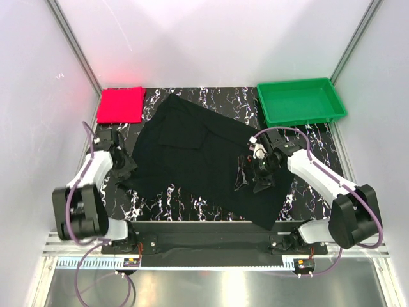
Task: Fold and stack the t-shirts
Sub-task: Fold the tshirt
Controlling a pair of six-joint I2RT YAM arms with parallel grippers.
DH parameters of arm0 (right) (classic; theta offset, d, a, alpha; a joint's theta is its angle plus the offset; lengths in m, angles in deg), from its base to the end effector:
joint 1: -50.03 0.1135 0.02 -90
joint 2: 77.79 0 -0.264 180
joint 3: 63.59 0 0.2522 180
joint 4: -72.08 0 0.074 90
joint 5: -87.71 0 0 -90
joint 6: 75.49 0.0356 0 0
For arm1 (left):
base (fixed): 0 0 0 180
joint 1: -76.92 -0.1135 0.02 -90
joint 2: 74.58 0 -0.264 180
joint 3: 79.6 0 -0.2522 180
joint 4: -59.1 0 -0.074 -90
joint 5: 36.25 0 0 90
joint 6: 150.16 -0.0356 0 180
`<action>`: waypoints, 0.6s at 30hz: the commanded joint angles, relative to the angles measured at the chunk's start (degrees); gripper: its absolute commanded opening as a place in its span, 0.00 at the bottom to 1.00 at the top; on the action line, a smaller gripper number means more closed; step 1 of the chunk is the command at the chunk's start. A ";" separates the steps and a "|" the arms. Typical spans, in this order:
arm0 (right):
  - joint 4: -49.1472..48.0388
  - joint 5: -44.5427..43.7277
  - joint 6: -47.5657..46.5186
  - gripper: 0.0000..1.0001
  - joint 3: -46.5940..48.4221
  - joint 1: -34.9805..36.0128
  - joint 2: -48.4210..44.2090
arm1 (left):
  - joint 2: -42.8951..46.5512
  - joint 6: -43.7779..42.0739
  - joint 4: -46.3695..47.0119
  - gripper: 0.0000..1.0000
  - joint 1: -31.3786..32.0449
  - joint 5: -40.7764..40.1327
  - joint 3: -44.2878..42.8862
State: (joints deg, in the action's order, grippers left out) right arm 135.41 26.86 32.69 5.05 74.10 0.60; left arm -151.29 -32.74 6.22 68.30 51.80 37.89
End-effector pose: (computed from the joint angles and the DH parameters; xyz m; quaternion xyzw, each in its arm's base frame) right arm 0.2175 0.1162 0.2288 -0.0862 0.9541 0.2835 0.0431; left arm 0.2435 0.0381 0.2076 -0.3064 0.9308 -0.0160 0.1987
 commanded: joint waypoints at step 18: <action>-4.74 15.24 4.50 1.00 -4.86 -4.56 -1.66 | -6.89 2.63 -2.90 0.58 -7.72 -21.69 -11.20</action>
State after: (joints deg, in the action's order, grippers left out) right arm 132.00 36.82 37.08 0.28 69.73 -1.37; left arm -163.38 -34.07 5.72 61.76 37.15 27.00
